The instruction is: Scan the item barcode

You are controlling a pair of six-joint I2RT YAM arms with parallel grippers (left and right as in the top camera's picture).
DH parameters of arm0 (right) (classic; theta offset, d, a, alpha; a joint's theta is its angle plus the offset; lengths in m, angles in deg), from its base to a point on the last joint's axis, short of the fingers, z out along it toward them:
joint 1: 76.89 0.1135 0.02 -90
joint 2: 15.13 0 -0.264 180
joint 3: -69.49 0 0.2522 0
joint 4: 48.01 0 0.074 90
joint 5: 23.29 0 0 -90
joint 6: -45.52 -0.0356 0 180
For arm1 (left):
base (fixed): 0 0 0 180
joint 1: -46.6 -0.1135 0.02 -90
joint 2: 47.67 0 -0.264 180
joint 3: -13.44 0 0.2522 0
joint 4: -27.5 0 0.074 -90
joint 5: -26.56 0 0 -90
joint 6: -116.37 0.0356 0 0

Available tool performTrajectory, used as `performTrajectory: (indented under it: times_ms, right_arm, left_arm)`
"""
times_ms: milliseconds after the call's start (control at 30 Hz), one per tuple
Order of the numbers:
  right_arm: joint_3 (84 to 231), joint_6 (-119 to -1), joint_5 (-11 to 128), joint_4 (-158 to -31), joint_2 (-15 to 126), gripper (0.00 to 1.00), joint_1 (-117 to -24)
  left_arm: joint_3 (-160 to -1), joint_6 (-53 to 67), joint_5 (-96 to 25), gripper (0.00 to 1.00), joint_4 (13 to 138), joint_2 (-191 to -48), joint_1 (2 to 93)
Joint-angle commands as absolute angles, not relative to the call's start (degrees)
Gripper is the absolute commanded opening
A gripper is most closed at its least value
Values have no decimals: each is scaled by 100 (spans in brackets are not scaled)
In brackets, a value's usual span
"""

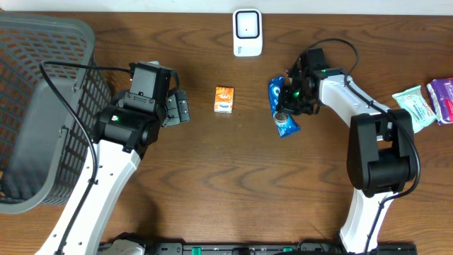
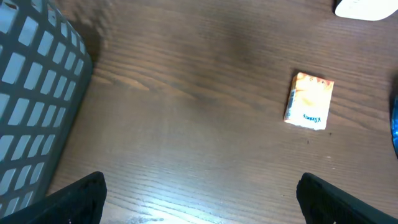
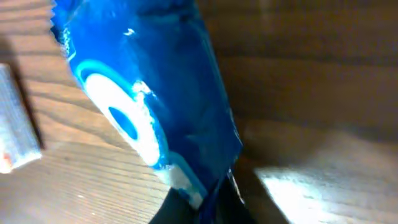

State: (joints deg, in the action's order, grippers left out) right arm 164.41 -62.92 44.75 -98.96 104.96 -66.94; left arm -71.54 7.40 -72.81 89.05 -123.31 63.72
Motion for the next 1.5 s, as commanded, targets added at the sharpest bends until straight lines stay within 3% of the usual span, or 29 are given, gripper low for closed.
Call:
performTrajectory:
  times_ms: [0,333,533,1067,1200,1467]
  right_arm:
    - [16489,-6371,3811,-9750,10636,1,-6683]
    - [17619,-7160,2862,-9328,10636,1,-6639]
    - [17877,-7842,2891,-7916,10636,1,-6547]
    - [17877,-9116,5349,-4587,10891,1,-6042]
    - [17877,-9116,6198,-4176,11121,3,-5909]
    - [17877,-9046,6160,-3728,11606,2,-5889]
  left_arm:
    - [-7181,854,-7314,98,8920,-12344,6359]
    - [-7181,854,-7314,98,8920,-12344,6359]
    - [-7181,854,-7314,98,8920,-12344,6359]
    - [-7181,854,-7314,98,8920,-12344,6359]
    - [-7181,854,-7314,98,8920,-12344,6359]
    - [-7181,854,-7314,98,8920,-12344,6359]
